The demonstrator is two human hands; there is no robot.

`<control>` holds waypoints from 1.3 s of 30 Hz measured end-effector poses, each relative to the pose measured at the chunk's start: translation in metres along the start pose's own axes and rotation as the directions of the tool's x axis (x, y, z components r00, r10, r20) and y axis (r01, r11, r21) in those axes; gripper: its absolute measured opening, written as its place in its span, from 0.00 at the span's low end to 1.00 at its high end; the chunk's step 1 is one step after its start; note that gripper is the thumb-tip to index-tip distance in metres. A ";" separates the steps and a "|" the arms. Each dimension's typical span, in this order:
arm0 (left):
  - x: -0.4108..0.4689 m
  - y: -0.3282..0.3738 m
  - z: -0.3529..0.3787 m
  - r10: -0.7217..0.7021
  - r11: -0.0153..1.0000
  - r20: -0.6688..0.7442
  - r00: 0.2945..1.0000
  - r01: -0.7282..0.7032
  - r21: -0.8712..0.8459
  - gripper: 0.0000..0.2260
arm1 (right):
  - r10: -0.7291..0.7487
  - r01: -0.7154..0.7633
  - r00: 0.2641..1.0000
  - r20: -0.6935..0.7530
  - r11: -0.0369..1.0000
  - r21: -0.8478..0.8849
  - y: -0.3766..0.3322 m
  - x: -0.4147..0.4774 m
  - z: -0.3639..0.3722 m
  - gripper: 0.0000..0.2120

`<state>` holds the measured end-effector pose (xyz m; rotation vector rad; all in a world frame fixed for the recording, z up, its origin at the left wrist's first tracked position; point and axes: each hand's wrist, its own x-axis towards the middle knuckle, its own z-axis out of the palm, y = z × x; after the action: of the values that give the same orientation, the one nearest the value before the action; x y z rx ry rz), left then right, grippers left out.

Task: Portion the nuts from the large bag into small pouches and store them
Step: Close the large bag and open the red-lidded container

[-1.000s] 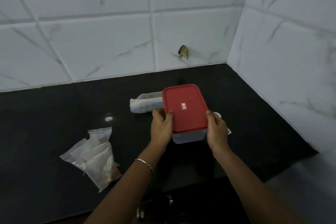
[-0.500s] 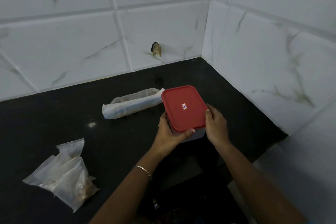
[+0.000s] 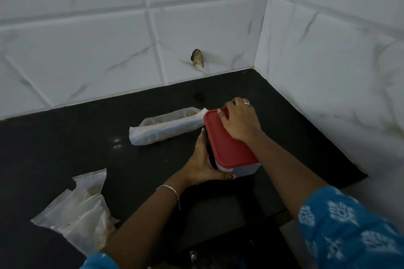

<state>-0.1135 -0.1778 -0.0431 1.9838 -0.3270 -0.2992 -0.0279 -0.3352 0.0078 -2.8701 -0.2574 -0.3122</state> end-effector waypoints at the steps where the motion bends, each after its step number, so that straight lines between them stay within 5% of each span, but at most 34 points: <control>1: 0.003 0.000 -0.004 0.011 1.000 0.031 0.999 -0.012 0.020 0.68 | 0.004 -0.004 1.000 -0.017 1.000 0.008 0.000 0.001 0.001 0.19; 13: 0.015 -0.003 -0.013 0.108 0.992 0.096 0.990 -0.113 0.050 0.72 | 0.041 -0.045 0.997 0.060 0.997 0.064 0.004 0.007 0.003 0.17; 22: 0.015 -0.002 -0.013 0.133 0.988 0.064 0.989 -0.138 0.064 0.72 | -0.287 0.279 0.957 0.038 0.950 0.141 -0.022 0.005 0.010 0.12; 27: 0.015 -0.003 -0.014 0.122 0.988 0.060 0.991 -0.126 0.084 0.72 | -0.289 0.279 0.957 0.016 0.937 0.211 -0.027 0.011 0.014 0.09; 34: 0.017 -0.009 -0.012 0.076 0.993 0.060 0.995 -0.081 0.083 0.71 | -0.304 0.282 0.948 0.091 0.939 0.194 -0.030 0.021 0.021 0.16; 39: 0.018 -0.012 -0.010 0.074 0.993 0.050 0.996 -0.078 0.090 0.70 | -0.258 0.270 0.963 -0.081 0.907 0.324 -0.031 0.024 0.022 0.11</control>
<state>-0.0924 -0.1706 -0.0510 2.0519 -0.4519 -0.2863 -0.0068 -0.2959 -0.0005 -2.4922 -0.6322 -0.3331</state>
